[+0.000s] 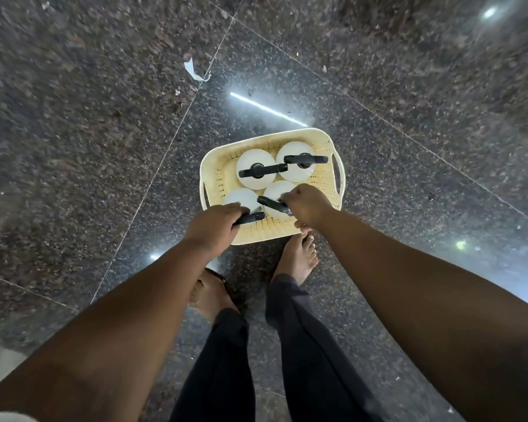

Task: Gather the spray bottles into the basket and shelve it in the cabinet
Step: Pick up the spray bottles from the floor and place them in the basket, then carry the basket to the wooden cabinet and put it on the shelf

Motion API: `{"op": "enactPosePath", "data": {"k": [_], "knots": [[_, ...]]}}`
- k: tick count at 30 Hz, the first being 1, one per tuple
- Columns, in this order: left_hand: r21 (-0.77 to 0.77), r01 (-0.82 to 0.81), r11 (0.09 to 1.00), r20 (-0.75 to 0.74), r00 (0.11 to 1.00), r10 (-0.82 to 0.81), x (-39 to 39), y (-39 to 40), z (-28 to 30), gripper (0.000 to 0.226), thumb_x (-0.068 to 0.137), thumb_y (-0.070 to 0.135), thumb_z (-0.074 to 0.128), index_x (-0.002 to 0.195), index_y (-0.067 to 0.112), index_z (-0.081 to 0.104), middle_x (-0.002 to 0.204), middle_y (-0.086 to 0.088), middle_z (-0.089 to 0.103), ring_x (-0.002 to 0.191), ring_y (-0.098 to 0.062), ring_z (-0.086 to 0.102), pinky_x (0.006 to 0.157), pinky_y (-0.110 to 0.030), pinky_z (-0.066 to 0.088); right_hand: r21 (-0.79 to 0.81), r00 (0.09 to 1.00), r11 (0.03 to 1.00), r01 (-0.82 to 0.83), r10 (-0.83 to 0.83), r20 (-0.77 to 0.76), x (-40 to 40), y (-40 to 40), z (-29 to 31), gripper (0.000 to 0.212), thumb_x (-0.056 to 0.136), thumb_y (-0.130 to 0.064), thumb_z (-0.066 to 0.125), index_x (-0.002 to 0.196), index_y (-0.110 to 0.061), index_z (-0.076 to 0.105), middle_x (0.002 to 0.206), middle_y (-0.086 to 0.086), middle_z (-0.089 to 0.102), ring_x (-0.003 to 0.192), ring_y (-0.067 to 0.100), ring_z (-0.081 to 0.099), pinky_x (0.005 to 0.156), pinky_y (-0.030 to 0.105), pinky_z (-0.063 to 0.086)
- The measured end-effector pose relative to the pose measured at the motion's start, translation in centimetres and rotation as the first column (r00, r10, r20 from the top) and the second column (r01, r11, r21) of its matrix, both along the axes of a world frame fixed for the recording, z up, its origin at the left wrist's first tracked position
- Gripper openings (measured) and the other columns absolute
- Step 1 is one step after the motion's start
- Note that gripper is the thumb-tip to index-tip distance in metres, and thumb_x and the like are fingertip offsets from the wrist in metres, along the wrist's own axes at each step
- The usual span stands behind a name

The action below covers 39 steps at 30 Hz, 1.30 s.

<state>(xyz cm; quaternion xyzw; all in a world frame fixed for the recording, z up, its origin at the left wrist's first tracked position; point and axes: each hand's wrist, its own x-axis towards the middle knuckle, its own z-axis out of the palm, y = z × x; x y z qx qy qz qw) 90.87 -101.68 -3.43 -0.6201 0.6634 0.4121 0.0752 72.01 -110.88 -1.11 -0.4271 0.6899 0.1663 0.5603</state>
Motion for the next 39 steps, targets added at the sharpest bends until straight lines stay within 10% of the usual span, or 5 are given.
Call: {"op": "enactPosePath", "data": {"k": [7, 13, 18, 23, 39], "knots": [[-0.210, -0.260, 0.943, 0.083, 0.956, 0.282, 0.4, 0.9, 1.6, 0.083, 0.076, 0.057, 0.056, 0.144, 0.014, 0.034, 0.150, -0.013, 0.042, 0.140, -0.032, 0.035, 0.116, -0.056, 0.023, -0.396, 0.976, 0.916, -0.068, -0.022, -0.217, -3.7, 1.6, 1.5, 0.019, 0.091, -0.035, 0.047, 0.100, -0.021, 0.058, 0.088, 0.005, 0.065, 0.074, 0.028, 0.056, 0.064, 0.031, 0.039], [0.091, -0.890, 0.447, 0.076, 0.454, 0.888, 2.8, 0.0, 1.2, 0.080, 0.083, 0.031, 0.066, 0.149, 0.013, 0.025, 0.155, -0.015, 0.029, 0.139, -0.035, 0.036, 0.107, -0.042, 0.038, -0.525, 0.938, 0.847, 0.083, -0.244, -0.245, -7.9, 1.0, 0.3, 0.037, 0.081, -0.015, 0.055, 0.118, -0.015, 0.053, 0.120, 0.015, 0.055, 0.101, 0.035, 0.057, 0.075, 0.031, 0.037], [0.500, -0.851, 0.161, 0.148, 0.267, 0.952, 2.6, -2.7, -1.4, 0.049, 0.082, 0.031, 0.068, 0.126, 0.012, 0.058, 0.128, -0.010, 0.062, 0.118, -0.027, 0.058, 0.100, -0.038, 0.044, -0.272, 0.970, 0.945, 0.183, -0.218, -0.104, -7.4, -1.1, -2.5, 0.045, 0.081, -0.024, 0.070, 0.123, -0.012, 0.058, 0.114, 0.013, 0.067, 0.101, 0.031, 0.064, 0.076, 0.032, 0.048], [0.334, -0.875, 0.351, 0.135, 0.413, 0.901, 1.3, -2.6, -1.4, 0.017, 0.087, 0.006, 0.047, 0.084, 0.006, 0.063, 0.073, -0.005, 0.061, 0.066, -0.020, 0.054, 0.046, -0.019, 0.036, -0.293, 0.956, 0.955, 0.047, -0.128, -0.263, -7.3, -1.2, -2.9, 0.022, 0.085, -0.008, 0.053, 0.101, -0.009, 0.067, 0.099, 0.015, 0.068, 0.085, 0.028, 0.061, 0.068, 0.030, 0.043], [0.243, -0.411, 0.879, 0.089, 0.912, 0.401, -3.6, 1.7, 27.4, 0.026, 0.084, -0.004, 0.044, 0.103, 0.000, 0.061, 0.082, -0.018, 0.062, 0.070, -0.028, 0.059, 0.054, -0.027, 0.043, -0.314, 0.688, 0.676, 0.667, -0.720, -0.091, -11.7, 21.4, 24.1, 0.015, 0.085, 0.000, 0.048, 0.084, 0.002, 0.063, 0.080, 0.017, 0.062, 0.073, 0.030, 0.056, 0.060, 0.030, 0.043]]}}
